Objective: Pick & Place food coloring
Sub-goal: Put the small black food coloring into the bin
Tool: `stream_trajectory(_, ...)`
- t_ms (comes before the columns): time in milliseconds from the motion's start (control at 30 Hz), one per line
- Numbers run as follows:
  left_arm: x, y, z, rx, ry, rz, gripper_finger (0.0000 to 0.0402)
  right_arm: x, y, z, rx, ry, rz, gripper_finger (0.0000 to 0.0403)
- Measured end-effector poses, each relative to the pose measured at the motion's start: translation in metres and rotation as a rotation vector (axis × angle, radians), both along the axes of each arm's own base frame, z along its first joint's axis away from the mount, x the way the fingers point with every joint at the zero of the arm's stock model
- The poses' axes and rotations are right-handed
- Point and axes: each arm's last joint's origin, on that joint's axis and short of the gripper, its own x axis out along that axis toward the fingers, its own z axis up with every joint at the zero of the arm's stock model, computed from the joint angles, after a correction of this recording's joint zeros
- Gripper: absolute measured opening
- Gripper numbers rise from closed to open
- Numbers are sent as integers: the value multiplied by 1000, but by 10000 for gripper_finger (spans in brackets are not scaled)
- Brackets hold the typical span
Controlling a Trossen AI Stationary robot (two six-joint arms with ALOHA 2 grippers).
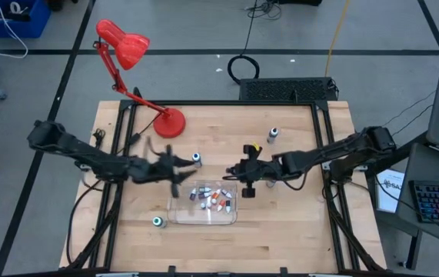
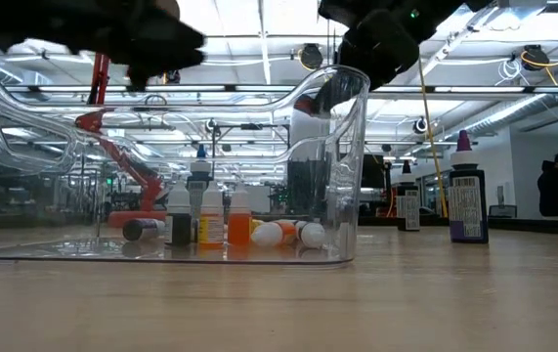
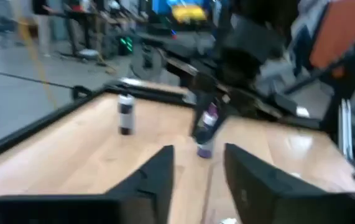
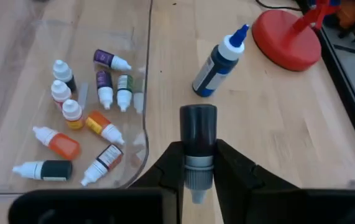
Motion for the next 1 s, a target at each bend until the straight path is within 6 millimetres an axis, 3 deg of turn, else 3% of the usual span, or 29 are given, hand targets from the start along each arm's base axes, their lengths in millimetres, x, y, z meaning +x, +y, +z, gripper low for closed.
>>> stream_trajectory(200, 61, -17, -2, 118, 92, -117, 218, -2, 8, 0, -16, 0, 11, 48)
stream_trajectory(433, 109, -17, -12, 153, 202, -120, 218, -3, 13, 0, -17, 0, 25, 48)
stream_trajectory(667, 128, -7, -19, 113, 263, -84, 193, -4, 12, -3, -26, 29, 20, 48)
stream_trajectory(1000, 128, -4, -24, 153, 313, -53, 182, -4, 12, -2, -14, 22, 6, 48)
